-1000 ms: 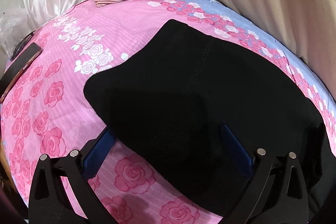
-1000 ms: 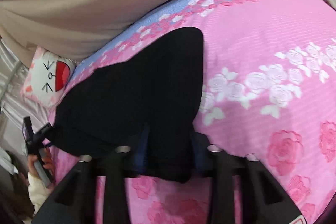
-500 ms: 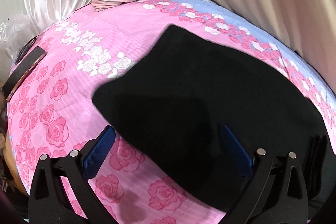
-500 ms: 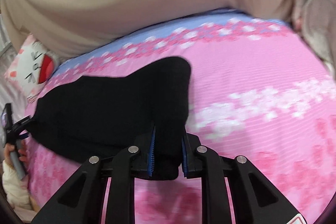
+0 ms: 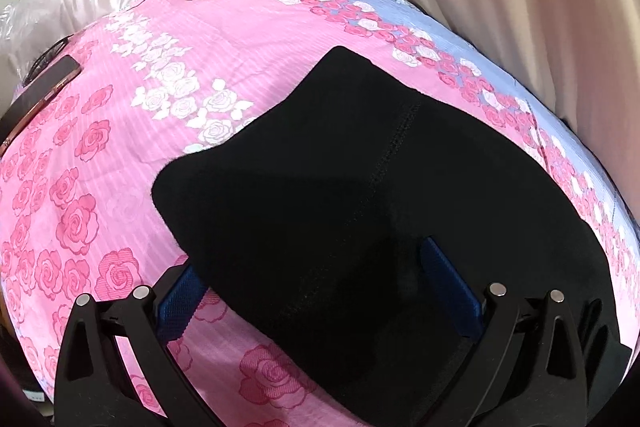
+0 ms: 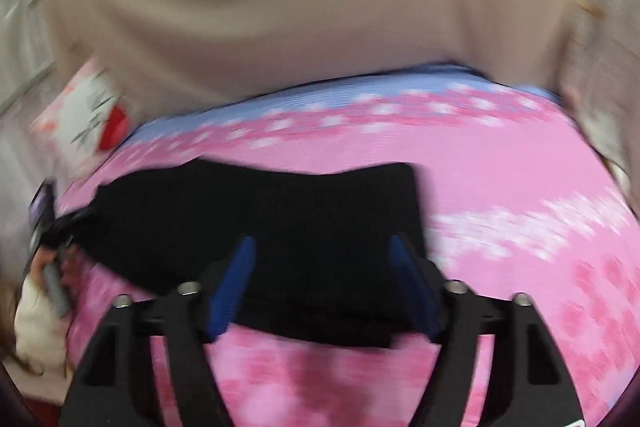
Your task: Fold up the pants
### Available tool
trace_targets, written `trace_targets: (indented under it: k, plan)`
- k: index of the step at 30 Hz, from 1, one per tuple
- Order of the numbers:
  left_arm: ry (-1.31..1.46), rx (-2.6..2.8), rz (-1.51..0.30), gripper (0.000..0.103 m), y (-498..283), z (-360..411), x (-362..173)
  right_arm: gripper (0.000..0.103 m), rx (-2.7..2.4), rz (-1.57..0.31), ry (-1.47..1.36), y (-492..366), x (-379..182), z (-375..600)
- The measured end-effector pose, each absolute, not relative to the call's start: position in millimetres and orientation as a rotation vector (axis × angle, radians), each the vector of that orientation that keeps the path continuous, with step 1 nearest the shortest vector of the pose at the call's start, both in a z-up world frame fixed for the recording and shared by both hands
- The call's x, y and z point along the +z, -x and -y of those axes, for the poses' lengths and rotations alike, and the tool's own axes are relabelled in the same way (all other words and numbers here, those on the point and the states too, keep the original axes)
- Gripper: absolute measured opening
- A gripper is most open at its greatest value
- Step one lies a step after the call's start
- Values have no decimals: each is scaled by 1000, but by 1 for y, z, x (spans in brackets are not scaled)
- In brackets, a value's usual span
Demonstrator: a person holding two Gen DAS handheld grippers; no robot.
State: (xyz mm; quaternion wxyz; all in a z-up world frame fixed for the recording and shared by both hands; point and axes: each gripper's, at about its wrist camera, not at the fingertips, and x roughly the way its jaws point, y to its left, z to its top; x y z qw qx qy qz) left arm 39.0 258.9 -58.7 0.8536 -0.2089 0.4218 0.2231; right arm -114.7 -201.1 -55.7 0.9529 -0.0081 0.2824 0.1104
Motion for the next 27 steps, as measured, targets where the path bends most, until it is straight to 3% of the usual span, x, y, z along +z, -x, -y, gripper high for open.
trace_targets:
  k: [3,5,6,7,9,15,19,21,23,24,27]
  plan:
    - [432,460,-881,98,-35,-257,-56,71,396,-601,180,99,-75,118]
    - [414,431,-870,98,-31,-257,-53,63,451,-616,279,88,-91,76]
    - [395,414,-868,98,-28,-258,-50,42,464,-624,318,81,-99,60]
    - [383,405,-868,98,-27,-260,-49,6,462,-662,355,68,-110,45]
    - [364,407,-863,98,-22,-265,-47,6,463,-726,323,49,-121,37]
    - [384,446,-843,98,-13,-295,-48,7,578,-664,157,32,-84,20]
    - [438,404,-869,98,-15,-299,-57,13,598,-789,257,11,-123,-10]
    - [430,395,-867,98,-12,-298,-58,26,613,-753,200,23,-116,1]
    - [421,388,-864,98,-11,-296,-59,64,635,-697,123,38,-97,19]
    - [419,390,-858,98,-11,-296,-59,69,619,-662,94,44,-89,26]
    - [418,401,-837,98,-16,-296,-61,70,576,-607,26,56,-74,52]
